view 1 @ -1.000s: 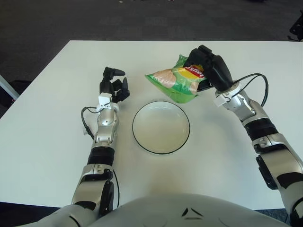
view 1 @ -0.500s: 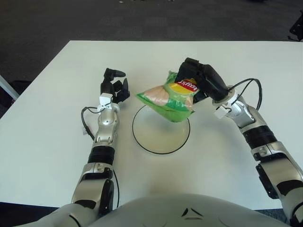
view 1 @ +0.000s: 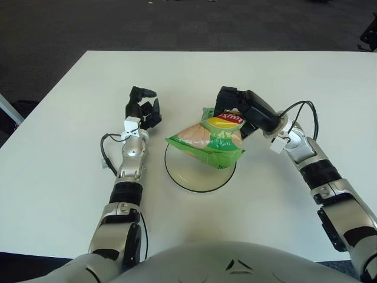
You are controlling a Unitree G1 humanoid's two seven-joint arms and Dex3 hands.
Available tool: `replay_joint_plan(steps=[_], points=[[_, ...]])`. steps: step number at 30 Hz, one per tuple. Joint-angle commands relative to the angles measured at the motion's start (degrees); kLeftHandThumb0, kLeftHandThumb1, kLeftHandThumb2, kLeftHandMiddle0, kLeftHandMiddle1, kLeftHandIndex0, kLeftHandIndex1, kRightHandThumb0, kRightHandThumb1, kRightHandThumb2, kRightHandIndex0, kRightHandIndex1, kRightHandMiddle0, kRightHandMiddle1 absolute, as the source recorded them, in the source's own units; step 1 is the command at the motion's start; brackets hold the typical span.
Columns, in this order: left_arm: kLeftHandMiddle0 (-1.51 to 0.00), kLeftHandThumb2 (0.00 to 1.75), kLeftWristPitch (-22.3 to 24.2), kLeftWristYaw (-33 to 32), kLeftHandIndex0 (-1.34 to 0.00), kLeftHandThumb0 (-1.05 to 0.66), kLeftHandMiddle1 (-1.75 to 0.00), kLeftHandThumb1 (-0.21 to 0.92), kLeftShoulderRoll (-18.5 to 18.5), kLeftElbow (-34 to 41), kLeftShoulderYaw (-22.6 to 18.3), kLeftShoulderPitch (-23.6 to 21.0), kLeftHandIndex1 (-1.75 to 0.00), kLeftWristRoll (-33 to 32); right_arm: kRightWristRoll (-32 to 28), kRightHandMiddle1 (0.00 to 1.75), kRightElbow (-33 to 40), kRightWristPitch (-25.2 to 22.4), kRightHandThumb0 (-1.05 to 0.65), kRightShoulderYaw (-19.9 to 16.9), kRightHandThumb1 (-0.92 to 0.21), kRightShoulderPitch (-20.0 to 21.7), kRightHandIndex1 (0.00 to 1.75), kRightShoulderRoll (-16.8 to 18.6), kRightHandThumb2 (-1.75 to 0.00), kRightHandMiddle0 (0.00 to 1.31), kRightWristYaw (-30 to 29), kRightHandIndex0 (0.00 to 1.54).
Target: Put the snack into the plate.
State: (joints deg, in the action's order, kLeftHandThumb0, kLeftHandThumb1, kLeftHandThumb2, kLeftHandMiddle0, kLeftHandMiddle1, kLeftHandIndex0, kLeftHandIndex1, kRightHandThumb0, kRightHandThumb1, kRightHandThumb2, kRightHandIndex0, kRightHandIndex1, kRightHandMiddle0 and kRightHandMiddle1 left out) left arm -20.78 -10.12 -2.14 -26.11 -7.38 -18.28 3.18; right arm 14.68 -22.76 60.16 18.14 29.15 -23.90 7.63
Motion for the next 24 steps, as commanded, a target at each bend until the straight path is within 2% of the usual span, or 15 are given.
replay_joint_plan(steps=[1,3,6,11,14,15,16,17,18,19,20,22,24], points=[[-0.91,0.82,-0.65,-0.02,-0.34,-0.38,-1.75,0.69,-0.59,-0.64,0.01,-1.38,-1.75,-0.04,-1.34,1.63,-0.72,1.25,0.09,-1.15,-0.73,1.85,1.57,0.34,-0.62,0.45,1.24,0.49],[-0.91,0.82,-0.66,0.02,-0.34,-0.38,-1.75,0.69,-0.62,-0.68,0.01,-1.41,-1.75,-0.07,-1.28,1.48,-0.79,1.47,0.04,-1.39,-0.83,2.15,1.46,0.14,-0.42,0.43,2.05,0.49],[-0.90,0.82,-0.68,0.05,-0.34,-0.38,-1.75,0.69,-0.65,-0.72,0.04,-1.42,-1.75,-0.11,-1.38,1.41,-0.98,2.10,0.01,-1.65,-0.89,2.72,1.41,-0.18,-0.30,0.42,3.22,0.50],[-0.90,0.81,-0.59,0.06,-0.34,-0.38,-1.75,0.70,-0.65,-0.65,0.08,-1.43,-1.75,-0.20,-2.91,1.39,-1.58,3.08,0.00,-1.49,-0.92,3.31,1.40,-0.25,-0.27,0.37,5.28,0.51],[-0.90,0.81,-0.59,0.05,-0.33,-0.38,-1.75,0.70,-0.64,-0.84,0.06,-1.57,-1.75,-0.24,-3.36,1.41,-1.43,2.67,0.00,-1.58,-0.92,3.33,1.45,-0.61,-0.30,0.38,6.65,0.43],[-0.89,0.80,-0.59,0.05,-0.33,-0.38,-1.75,0.70,-0.64,-0.90,0.06,-1.61,-1.75,-0.25,-3.47,1.45,-1.20,2.38,-0.12,-1.63,-0.92,3.27,1.17,-0.80,-0.31,0.38,7.18,0.39],[-0.89,0.80,-0.60,0.05,-0.33,-0.38,-1.75,0.70,-0.64,-0.93,0.07,-1.62,-1.75,-0.26,-3.39,1.47,-0.43,1.68,-0.17,-1.65,-0.92,3.06,1.03,-1.33,-0.32,0.38,7.94,0.40],[-0.89,0.80,-0.62,0.07,-0.33,-0.37,-1.75,0.71,-0.65,-1.00,0.05,-1.66,-1.75,-0.28,-3.33,1.32,0.09,1.18,-0.19,-1.69,-0.92,2.92,0.76,-1.65,-0.30,0.34,8.54,0.41],[-0.89,0.80,-0.65,0.09,-0.33,-0.37,-1.75,0.71,-0.65,-1.04,0.05,-1.68,-1.75,-0.31,-2.89,0.98,0.79,0.63,-0.17,-1.79,-0.92,2.78,0.52,-1.98,-0.25,0.35,9.05,0.42],[-0.89,0.80,-0.67,0.11,-0.33,-0.37,-1.75,0.71,-0.66,-1.08,0.04,-1.69,-1.75,-0.34,-2.60,0.82,1.28,0.24,-0.16,-1.90,-0.92,2.67,0.41,-2.17,-0.23,0.35,9.45,0.41],[-0.89,0.80,-0.72,0.13,-0.33,-0.37,-1.75,0.71,-0.66,-1.14,0.04,-1.71,-1.75,-0.36,-2.19,0.56,1.81,-0.07,-0.15,-1.88,-0.92,2.69,0.26,-2.77,-0.20,0.36,10.19,0.39],[-0.89,0.80,-0.84,0.17,-0.33,-0.37,-1.75,0.71,-0.66,-1.26,0.04,-1.75,-1.75,-0.41,-1.47,0.25,2.17,0.28,-0.15,-1.84,-0.92,2.99,0.11,-3.73,-0.16,0.28,11.18,0.26],[-0.89,0.80,-0.97,0.22,-0.33,-0.37,-1.75,0.71,-0.67,-1.38,0.03,-1.79,-1.75,-0.48,-1.09,0.13,1.57,1.74,-0.17,-1.75,-0.92,3.81,0.06,-4.42,-0.16,0.23,11.83,0.16]])
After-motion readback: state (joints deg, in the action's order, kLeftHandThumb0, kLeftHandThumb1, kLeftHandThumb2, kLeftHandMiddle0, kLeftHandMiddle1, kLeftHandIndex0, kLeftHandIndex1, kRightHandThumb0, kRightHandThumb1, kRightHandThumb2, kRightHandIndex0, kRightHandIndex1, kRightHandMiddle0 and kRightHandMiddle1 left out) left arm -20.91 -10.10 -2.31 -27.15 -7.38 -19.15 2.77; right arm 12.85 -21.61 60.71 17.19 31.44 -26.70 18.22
